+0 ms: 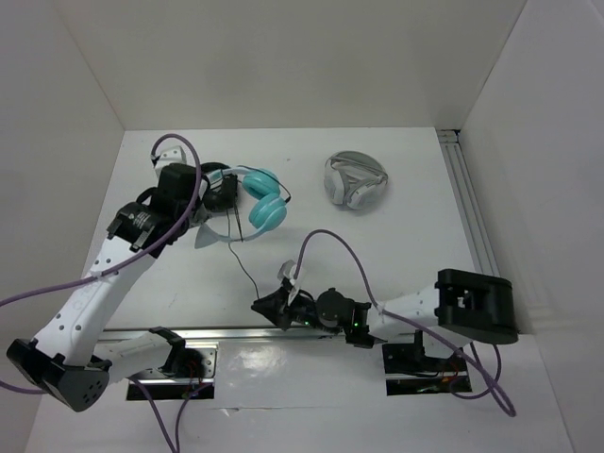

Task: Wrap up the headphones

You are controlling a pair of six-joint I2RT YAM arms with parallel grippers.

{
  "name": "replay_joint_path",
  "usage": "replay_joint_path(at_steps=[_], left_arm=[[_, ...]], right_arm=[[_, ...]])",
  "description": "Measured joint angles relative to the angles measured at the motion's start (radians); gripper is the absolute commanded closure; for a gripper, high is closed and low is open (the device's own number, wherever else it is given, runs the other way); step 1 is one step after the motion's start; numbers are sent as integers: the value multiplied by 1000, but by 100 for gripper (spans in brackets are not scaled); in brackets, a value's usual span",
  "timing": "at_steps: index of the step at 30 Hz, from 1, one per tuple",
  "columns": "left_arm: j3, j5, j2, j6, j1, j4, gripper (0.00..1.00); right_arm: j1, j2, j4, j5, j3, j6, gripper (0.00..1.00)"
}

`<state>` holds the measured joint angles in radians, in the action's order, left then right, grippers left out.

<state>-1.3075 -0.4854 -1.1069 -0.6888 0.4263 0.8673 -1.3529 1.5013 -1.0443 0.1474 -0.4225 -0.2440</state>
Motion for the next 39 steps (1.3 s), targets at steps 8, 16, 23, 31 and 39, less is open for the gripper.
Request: replay_joint_path(at_steps=[8, 16, 23, 31, 39], left_arm=[[87, -82, -30, 14, 13, -7, 100], [97, -61, -83, 119, 129, -31, 100], [184, 121, -42, 271, 237, -76, 100], [283, 258, 61, 327, 340, -53, 100], [291, 308, 78, 320, 429, -85, 100]], right_arm=[[-87, -253, 398, 192, -161, 83, 100], [-87, -322, 753, 305, -406, 192, 100], [-11, -323, 989, 330, -481, 317, 100], [137, -326, 1162, 298, -497, 433, 100], [240, -297, 1165, 182, -497, 460, 100]])
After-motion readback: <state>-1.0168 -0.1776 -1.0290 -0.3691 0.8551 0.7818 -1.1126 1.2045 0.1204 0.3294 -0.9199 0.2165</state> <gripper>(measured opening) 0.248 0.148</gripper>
